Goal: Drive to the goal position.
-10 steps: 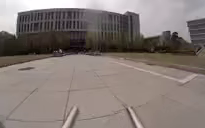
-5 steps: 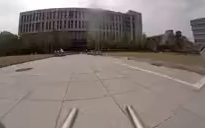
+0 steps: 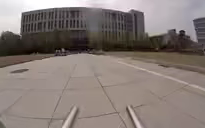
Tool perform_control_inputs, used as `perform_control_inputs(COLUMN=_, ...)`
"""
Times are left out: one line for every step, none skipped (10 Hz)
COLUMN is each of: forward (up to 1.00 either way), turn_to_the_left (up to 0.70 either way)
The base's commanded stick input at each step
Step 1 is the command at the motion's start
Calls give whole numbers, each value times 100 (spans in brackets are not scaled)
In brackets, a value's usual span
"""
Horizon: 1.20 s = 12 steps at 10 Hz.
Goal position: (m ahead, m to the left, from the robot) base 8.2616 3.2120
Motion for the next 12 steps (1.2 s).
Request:
perform_control_inputs(forward=70, turn_to_the_left=0)
perform_control_inputs(forward=70, turn_to_the_left=0)
perform_control_inputs(forward=70, turn_to_the_left=0)
perform_control_inputs(forward=70, turn_to_the_left=0)
perform_control_inputs(forward=70, turn_to_the_left=0)
perform_control_inputs(forward=70, turn_to_the_left=0)
perform_control_inputs(forward=70, turn_to_the_left=0)
perform_control_inputs(forward=70, turn_to_the_left=0)
perform_control_inputs(forward=70, turn_to_the_left=0)
perform_control_inputs(forward=70, turn_to_the_left=0)
perform_control_inputs(forward=70, turn_to_the_left=0)
perform_control_inputs(forward=70, turn_to_the_left=0)
